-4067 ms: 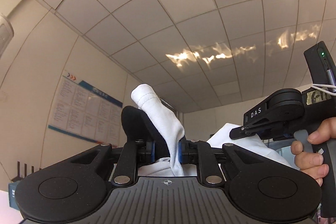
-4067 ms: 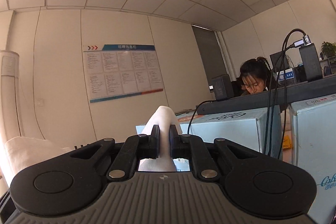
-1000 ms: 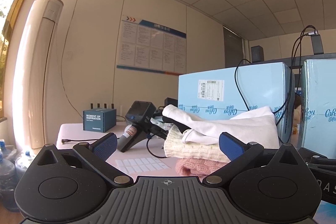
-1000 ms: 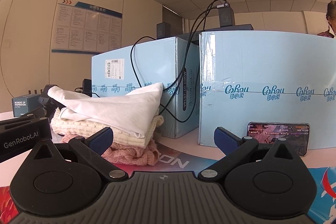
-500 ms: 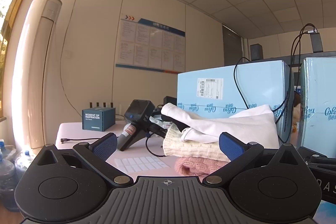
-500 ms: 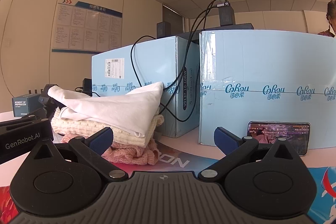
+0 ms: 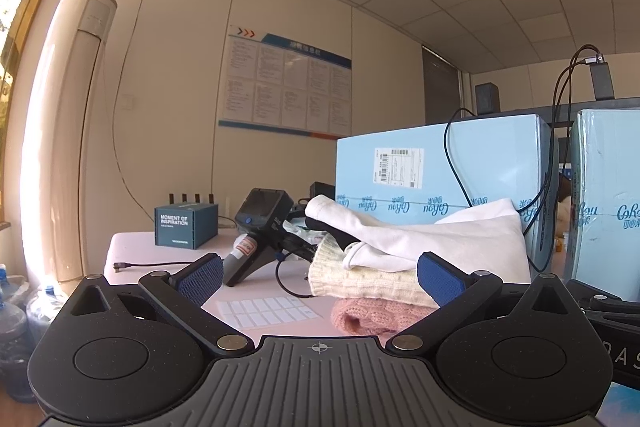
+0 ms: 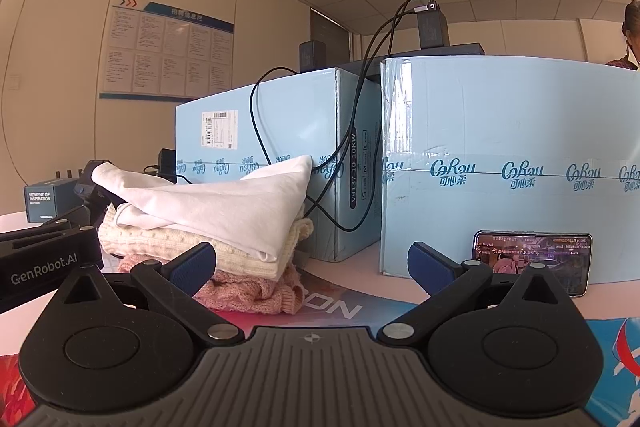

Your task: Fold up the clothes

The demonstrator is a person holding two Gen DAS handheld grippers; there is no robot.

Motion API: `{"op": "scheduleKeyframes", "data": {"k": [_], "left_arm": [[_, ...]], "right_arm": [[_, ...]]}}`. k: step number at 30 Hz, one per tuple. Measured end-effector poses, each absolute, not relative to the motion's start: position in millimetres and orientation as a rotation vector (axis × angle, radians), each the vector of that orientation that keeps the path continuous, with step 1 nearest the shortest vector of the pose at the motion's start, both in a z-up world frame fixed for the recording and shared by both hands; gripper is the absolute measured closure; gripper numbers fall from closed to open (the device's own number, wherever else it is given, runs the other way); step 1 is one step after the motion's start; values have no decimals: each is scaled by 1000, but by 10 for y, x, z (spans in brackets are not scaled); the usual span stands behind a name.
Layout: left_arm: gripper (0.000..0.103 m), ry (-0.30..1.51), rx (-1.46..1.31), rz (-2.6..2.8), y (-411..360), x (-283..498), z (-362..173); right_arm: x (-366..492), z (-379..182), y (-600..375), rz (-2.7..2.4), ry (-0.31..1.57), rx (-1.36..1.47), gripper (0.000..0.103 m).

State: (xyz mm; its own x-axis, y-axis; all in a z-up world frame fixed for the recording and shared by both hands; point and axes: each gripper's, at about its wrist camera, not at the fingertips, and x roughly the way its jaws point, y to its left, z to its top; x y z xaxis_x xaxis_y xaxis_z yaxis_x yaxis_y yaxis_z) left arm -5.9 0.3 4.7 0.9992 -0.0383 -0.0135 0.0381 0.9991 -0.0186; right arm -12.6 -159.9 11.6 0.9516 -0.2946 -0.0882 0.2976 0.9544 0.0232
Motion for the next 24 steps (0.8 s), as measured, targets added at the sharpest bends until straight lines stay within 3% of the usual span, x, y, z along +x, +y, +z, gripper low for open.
{"op": "scheduleKeyframes", "data": {"k": [24], "left_arm": [[0,9,-24,-39,5,-45,46]], "right_arm": [[-125,113,-1598,-295,88,36,0]]}}
